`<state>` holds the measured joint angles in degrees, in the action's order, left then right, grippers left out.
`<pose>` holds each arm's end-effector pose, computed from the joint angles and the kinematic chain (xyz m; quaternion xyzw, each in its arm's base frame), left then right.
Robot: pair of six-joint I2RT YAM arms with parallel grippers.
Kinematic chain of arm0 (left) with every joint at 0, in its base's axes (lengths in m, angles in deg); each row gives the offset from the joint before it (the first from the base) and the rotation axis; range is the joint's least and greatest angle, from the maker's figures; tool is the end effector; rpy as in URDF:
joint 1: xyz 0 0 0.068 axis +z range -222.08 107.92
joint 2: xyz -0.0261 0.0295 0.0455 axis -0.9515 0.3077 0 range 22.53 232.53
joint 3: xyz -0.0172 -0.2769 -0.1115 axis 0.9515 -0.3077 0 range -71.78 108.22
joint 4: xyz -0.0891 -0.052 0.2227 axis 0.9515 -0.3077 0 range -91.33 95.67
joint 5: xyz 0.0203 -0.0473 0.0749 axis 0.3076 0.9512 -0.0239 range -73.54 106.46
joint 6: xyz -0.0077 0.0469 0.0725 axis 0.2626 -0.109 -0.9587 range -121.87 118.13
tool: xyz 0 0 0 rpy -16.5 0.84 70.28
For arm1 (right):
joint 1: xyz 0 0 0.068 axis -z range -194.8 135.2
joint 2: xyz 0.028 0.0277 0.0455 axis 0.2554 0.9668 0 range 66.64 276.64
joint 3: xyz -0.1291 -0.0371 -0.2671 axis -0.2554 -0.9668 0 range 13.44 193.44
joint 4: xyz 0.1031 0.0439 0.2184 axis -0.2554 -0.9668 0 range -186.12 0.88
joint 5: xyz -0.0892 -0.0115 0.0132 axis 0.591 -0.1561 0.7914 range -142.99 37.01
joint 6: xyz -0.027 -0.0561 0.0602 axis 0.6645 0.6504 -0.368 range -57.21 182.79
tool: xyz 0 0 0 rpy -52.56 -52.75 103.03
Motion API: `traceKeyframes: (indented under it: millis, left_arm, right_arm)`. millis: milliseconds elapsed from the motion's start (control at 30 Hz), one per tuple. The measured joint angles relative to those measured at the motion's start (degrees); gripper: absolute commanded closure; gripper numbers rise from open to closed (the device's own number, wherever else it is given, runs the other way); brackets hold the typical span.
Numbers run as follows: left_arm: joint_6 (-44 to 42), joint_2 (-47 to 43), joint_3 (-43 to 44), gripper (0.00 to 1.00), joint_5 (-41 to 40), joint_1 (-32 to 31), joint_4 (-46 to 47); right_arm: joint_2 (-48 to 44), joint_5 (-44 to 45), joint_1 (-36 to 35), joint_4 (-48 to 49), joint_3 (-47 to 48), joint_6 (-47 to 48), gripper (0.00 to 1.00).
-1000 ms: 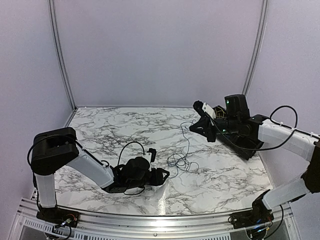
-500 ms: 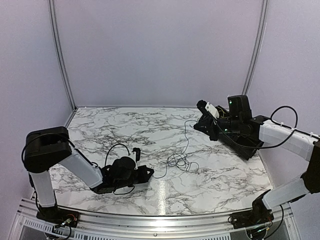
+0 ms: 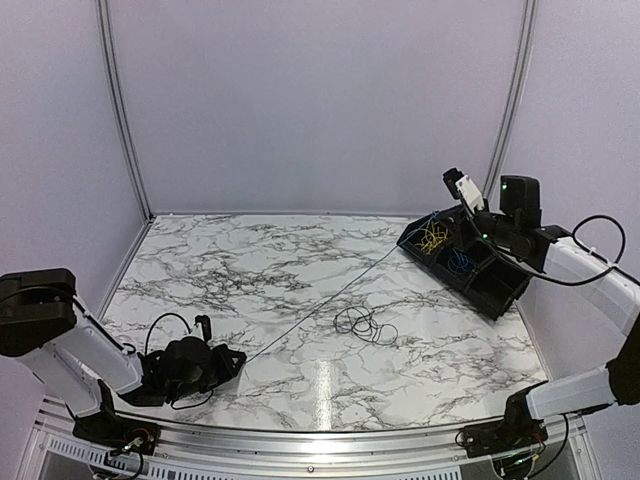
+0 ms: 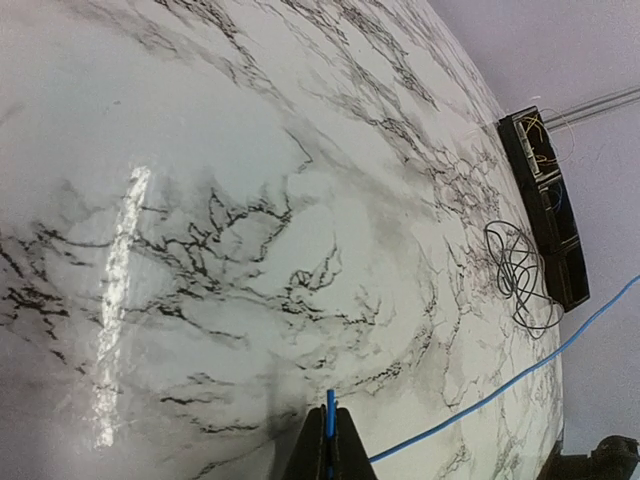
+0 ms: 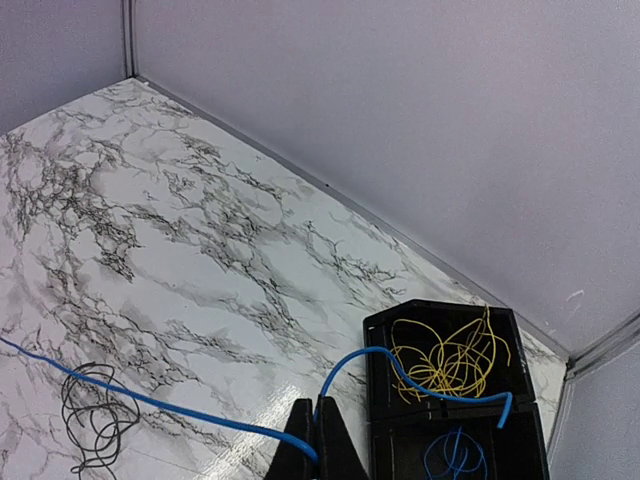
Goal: Untangle the cables
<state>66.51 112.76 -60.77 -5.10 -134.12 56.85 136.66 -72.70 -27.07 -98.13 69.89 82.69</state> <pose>0.1425 -0.2084 0.1236 -0.1427 0.8356 -0.3918 0.3576 0.2789 0.0871 0.3357 -0.3183 0.7612 0.1057 0.5551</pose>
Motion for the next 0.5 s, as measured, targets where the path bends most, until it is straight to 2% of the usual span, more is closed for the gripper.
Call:
traceKeyframes:
  millis: [300, 367, 500]
  left_arm:
    - [3.32, -5.46, -3.19, 1.0, -1.88, -0.28, 2.6]
    - [1.25, -6.69, -2.6, 1.0, -2.34, -0.31, 2.19]
    - [-8.33, -8.63, 2.36, 1.0, -2.51, -0.31, -2.29]
  right_arm:
    - [0.31, -1.88, 4.52, -3.06, 0.13, -4.11, 1.0]
    - [0.33, -2.36, 5.38, -3.63, 0.52, -4.5, 1.0]
    - [0.33, -2.54, 6.8, -3.93, 3.3, -4.59, 1.0]
